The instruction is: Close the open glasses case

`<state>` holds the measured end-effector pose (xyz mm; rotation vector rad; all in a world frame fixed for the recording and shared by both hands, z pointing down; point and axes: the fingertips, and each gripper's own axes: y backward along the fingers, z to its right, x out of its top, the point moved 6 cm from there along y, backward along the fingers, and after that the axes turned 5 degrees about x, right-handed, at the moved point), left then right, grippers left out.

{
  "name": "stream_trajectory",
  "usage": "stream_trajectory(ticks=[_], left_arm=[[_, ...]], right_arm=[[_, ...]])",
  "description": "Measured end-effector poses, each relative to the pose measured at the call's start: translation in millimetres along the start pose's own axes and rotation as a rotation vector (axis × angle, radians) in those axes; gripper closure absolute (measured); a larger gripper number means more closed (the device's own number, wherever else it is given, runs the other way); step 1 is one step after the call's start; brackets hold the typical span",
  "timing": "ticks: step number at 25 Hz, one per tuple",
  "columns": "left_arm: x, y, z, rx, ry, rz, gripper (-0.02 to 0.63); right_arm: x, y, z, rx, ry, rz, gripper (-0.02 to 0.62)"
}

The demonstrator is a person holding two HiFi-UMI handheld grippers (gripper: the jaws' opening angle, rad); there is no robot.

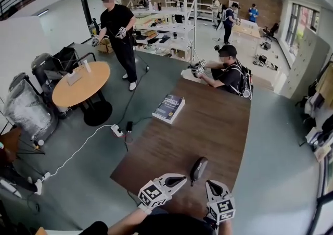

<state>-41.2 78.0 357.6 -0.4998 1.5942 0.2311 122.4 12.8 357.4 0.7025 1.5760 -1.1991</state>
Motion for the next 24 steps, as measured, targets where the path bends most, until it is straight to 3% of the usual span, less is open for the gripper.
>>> stream_trajectory(ticks=[3, 12, 20, 24], left_arm=[[-1.4, -4.4, 2.1, -0.006, 0.000, -0.002, 0.600], [-1.2, -12.5, 3.8, -0.009, 0.009, 0.000, 0.600], [-2.9, -9.1, 3.1, -0.001, 0.016, -0.008, 0.600], [-5.3, -7.3, -0.1, 0.005, 0.025, -0.004, 0.600]], right_arm=[[-10.8, -3.5, 4.6, 0.010, 0.004, 0.007, 0.607], [11.2, 2.4, 6.8, 0.002, 0.016, -0.038, 0.607], [-15.5, -5.1, 10.1, 0.021, 0.014, -0.012, 0.607], [-4.4, -4.2, 6.7, 0.013, 0.006, -0.002, 0.607]])
